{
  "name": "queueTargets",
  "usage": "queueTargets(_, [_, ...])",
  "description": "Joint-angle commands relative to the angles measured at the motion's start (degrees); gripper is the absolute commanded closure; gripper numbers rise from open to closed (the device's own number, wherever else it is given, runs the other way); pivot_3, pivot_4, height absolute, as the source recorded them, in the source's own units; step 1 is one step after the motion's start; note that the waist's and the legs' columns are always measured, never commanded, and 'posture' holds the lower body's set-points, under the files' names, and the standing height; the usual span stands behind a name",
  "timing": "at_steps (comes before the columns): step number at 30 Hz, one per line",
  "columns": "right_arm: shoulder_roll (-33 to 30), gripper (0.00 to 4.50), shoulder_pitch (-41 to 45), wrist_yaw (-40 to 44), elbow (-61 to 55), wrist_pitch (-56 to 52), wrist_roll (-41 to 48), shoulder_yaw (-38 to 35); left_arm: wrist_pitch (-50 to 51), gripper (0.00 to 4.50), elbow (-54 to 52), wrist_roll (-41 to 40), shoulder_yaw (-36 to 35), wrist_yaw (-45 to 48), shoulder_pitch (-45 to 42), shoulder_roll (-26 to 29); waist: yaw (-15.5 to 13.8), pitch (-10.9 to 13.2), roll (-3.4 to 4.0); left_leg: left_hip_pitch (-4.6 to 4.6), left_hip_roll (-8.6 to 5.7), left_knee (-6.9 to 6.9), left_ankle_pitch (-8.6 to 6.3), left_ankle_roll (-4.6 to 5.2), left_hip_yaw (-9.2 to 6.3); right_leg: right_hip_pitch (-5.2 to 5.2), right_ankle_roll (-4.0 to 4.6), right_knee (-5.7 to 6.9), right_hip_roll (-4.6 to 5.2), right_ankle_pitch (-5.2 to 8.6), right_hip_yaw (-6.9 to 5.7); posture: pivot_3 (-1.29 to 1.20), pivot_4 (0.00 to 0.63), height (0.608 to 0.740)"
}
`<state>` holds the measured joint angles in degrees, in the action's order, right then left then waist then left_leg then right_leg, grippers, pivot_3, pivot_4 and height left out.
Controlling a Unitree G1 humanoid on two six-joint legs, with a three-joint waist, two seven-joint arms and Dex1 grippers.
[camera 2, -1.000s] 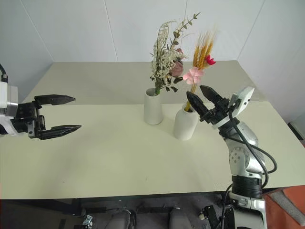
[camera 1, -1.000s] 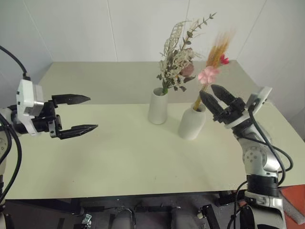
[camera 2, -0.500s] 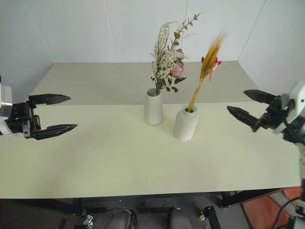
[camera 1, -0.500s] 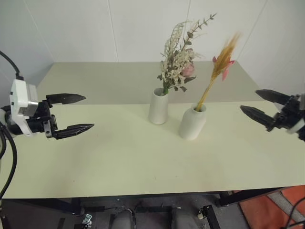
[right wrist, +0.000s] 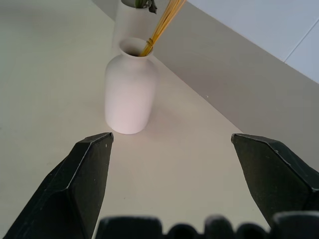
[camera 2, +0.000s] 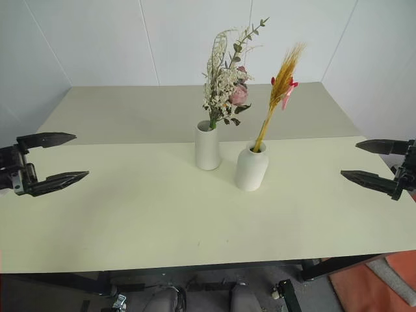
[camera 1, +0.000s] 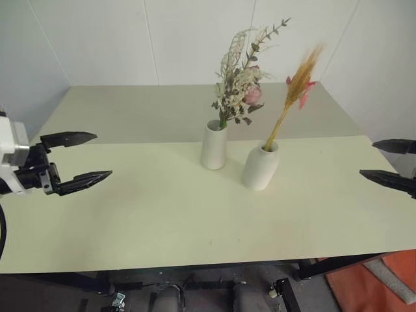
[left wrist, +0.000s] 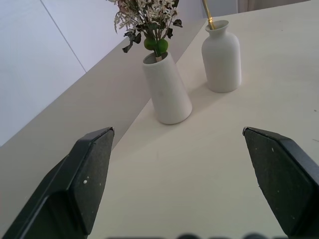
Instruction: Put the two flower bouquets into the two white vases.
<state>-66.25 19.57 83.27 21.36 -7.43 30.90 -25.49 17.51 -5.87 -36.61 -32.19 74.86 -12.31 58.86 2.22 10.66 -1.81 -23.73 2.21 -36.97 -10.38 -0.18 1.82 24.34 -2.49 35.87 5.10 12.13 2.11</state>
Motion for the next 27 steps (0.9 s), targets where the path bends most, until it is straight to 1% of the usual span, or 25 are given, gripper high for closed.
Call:
queueTargets(1, [-1.55,0.04,1.49,0.76,0.58,1.43,-0.51,-1.1,-0.58,0.0,-0.86,-0.56,-2.88,0.21,0.38,1.73,0.0,0.0,0.0,0.0,0.0,0.0,0.0,0.0,0.0,0.0,0.0,0.0,0.0,0.0,0.0,0.0,0.15,0.74])
queueTargets(9, [-1.31,0.04,1.39,1.57,1.17,2.55,-1.69,-0.81,-0.69,0.0,-1.02,-0.73,-3.55,0.45,1.49,1.76,0.02,0.0,0.0,0.01,0.01,0.0,0.0,0.0,0.02,0.01,0.01,0.0,0.0,0.0,0.01,0.0,0.15,0.74])
queueTargets(27, [-1.33,0.04,-0.98,1.27,0.22,3.25,-2.35,-2.21,-1.59,0.0,0.82,-0.21,-2.54,1.57,0.0,2.16,0.03,0.0,0.0,0.01,0.01,0.0,0.0,0.0,0.04,0.01,0.0,0.02,0.0,0.0,0.01,0.0,0.15,0.74])
